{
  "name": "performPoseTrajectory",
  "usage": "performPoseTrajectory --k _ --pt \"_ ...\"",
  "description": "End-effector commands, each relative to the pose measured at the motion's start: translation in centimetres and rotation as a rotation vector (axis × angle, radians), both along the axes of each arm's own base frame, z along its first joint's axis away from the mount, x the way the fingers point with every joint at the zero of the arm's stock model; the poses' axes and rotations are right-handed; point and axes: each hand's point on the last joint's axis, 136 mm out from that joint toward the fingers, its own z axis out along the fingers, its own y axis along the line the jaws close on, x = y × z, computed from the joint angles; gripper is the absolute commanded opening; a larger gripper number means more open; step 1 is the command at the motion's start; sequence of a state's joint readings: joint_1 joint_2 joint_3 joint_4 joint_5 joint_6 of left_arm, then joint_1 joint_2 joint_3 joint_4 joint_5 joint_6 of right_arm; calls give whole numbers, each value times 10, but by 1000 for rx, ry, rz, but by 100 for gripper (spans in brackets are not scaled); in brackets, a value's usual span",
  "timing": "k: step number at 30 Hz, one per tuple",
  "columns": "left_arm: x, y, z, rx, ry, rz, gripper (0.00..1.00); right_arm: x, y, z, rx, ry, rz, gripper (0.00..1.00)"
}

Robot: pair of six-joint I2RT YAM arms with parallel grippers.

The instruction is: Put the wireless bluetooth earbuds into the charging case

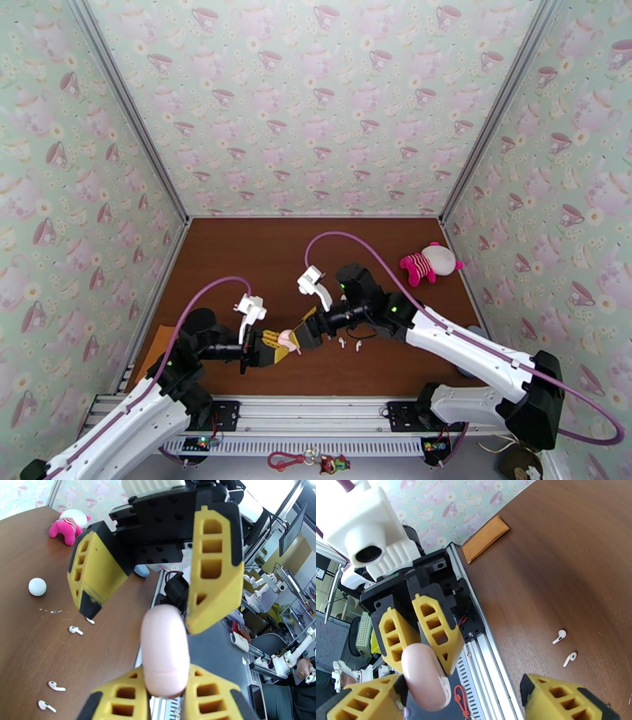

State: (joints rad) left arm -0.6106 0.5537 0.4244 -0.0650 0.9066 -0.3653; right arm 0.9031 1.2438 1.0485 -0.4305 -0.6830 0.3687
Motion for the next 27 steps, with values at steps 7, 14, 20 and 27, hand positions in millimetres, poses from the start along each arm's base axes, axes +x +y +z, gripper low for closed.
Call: performPoseTrajectory --k 7,14,20,27 --pt "-6 3 16 -59 -138 -3 0 16 0 -4 -55 -34 -45 80" --pt "-10 5 18 -82 -179 -5 0 24 0 0 -40 -33 -73 80" --pt "-9 6 20 -89 -221 11 0 23 2 0 -36 -19 -64 80" --pt "25 24 17 -17 -454 259 0 25 -14 31 -14 -96 -121 82"
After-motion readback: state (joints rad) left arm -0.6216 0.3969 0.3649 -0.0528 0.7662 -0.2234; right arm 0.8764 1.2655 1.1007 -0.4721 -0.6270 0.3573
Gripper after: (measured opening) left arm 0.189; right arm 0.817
